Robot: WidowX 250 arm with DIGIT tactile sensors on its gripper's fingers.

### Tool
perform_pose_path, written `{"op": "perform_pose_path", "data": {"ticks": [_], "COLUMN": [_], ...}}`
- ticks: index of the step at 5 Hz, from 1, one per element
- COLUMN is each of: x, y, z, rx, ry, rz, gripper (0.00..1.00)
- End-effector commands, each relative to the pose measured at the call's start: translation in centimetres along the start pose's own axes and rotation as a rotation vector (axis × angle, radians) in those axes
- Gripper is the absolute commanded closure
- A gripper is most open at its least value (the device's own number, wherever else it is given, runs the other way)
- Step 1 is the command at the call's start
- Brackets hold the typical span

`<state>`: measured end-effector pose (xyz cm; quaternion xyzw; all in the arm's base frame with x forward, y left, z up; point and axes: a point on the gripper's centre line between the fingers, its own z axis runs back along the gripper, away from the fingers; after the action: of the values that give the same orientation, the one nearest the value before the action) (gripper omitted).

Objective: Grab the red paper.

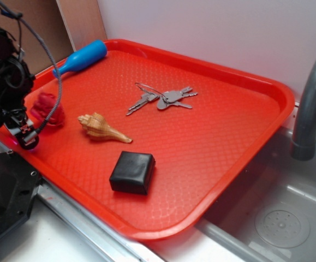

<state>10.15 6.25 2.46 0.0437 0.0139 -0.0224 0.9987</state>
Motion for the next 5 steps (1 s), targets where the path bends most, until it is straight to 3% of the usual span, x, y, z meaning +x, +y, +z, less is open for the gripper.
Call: {"op": "perform_pose_path", "data": {"ticks": [1, 2, 3, 4, 5], "x": [0.7, 2.2, 4.1, 6.1, 7.4], "y": [-0.2, -0.5, -0.5, 0.0, 0.4], "z": [3.6, 6.5, 6.9, 5.5, 4.7], "rx": [-0.059, -0.090, -0.138, -0.164, -0.168], "ry": [-0.045, -0.137, -0.175, -0.224, -0.214], "rz": [-0.035, -0.070, -0.125, -0.334, -0.527], "gripper": [0.06, 0.00, 0.00, 0.00, 0.00]}}
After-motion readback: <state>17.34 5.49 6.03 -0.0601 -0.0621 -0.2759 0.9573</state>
